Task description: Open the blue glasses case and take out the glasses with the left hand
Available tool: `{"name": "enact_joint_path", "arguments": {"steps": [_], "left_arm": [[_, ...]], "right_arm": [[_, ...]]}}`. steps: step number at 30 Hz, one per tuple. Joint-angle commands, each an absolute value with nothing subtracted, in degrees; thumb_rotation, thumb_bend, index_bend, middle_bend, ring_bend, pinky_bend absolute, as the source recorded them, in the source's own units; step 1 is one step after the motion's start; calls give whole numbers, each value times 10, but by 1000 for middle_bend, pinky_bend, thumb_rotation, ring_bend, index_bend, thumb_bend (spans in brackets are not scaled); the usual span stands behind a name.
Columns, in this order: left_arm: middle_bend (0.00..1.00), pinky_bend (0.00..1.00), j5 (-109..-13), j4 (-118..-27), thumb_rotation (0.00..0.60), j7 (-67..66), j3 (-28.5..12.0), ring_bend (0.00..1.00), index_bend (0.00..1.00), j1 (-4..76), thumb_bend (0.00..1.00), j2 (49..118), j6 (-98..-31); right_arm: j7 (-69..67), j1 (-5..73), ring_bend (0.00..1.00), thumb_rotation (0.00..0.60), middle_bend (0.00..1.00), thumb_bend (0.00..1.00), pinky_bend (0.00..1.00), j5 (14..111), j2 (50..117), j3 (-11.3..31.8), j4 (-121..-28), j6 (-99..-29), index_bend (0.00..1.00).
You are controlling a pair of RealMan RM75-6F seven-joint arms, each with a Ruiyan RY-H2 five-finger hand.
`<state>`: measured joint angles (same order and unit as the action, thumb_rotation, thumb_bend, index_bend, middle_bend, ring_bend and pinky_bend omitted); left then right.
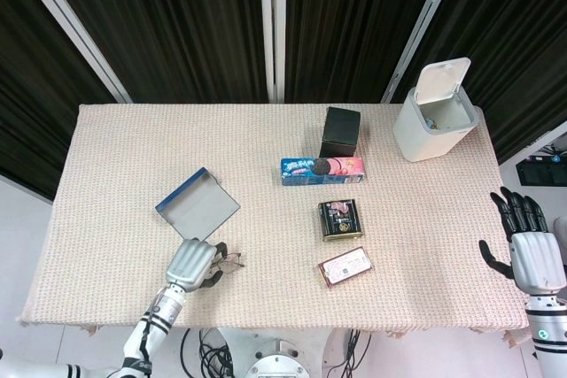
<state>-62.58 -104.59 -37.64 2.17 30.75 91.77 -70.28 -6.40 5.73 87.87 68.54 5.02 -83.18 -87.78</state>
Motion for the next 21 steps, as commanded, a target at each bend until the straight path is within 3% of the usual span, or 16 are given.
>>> {"name": "enact_joint_path", "arguments": {"steps": [1,4,6,10,12,21], "left_arm": [[785,521,-631,-1043,600,-365,30,574,514,303,342,913,-692],[776,519,-639,-1034,600,-348,32,567,503,298,339,913,-687],[713,503,-649,-1026,600,-336,34,528,449,296,324,912,-684],[387,451,-664,-1018,600,-310,33,389,247,295,288,903,-672],[291,429,-670,-1017,600,-300,33,327,204,293,281,900,-669],[252,406,-682,-1023,600,-298,31,241,201,288,269,895,-665]], "right_arm": [[-62,57,0,600,0,308,0,879,685,50,-833,-879,0],[-59,56,0,600,0,307,0,878,685,50,-835,-879,0],[-57,56,0,600,0,308,0,878,684,50,-837,-879,0],[-55,56,0,600,0,308,0,877,684,50,-838,-877,0],[-53,57,0,600,0,308,0,876,684,50,-839,-876,0],[-50,57,0,600,0,308,0,877,685,50,-841,-875,0]]}}
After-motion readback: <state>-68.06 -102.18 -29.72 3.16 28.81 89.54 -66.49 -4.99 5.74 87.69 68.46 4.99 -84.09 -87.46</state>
